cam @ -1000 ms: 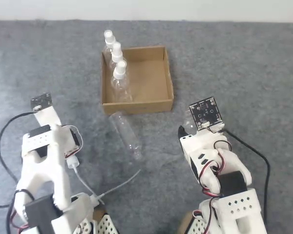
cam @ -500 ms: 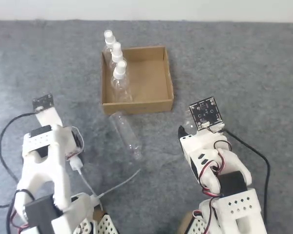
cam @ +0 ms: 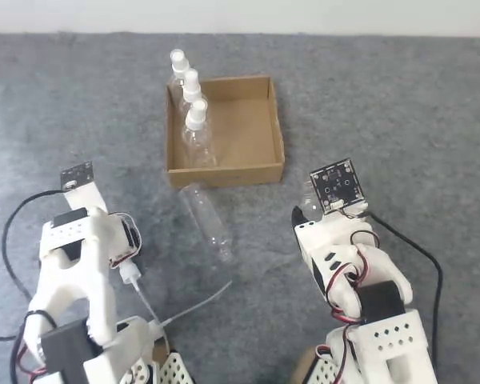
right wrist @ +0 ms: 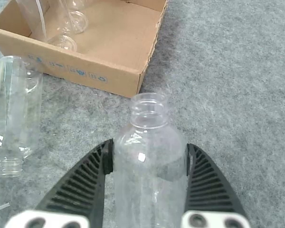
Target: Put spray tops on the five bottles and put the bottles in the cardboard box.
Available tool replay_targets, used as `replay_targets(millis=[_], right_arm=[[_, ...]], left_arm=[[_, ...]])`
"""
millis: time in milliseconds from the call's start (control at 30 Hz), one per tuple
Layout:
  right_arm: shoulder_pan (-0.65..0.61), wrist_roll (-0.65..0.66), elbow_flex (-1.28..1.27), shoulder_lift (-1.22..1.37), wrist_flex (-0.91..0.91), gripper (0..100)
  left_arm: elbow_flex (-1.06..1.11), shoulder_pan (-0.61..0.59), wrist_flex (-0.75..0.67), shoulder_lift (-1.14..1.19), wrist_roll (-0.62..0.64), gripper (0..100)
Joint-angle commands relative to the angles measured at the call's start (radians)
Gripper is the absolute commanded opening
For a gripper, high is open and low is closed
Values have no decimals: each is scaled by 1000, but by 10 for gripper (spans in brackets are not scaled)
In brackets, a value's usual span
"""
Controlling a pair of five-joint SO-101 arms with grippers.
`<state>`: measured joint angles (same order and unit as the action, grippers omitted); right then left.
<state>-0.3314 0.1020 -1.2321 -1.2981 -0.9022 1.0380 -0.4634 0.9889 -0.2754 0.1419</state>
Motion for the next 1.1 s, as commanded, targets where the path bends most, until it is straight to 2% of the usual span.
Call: replay_targets(millis=[0,200,567,867,1067], right_arm=[[2,21,9,-16,19,101],[2,20,9,-16,21,101],[-36,12,8,-16,15,101],[-68,17,-17,-25,22,101],[-70,18,-20,-25,22,101]], left_arm=[[-7,-2,17,-14,3,14],[-38,-6,29,-15,3,12],[-312,-9,255,-17,3,12],[-360,-9,269,-23,3,12],[-363,-9,273,-227,5,12]])
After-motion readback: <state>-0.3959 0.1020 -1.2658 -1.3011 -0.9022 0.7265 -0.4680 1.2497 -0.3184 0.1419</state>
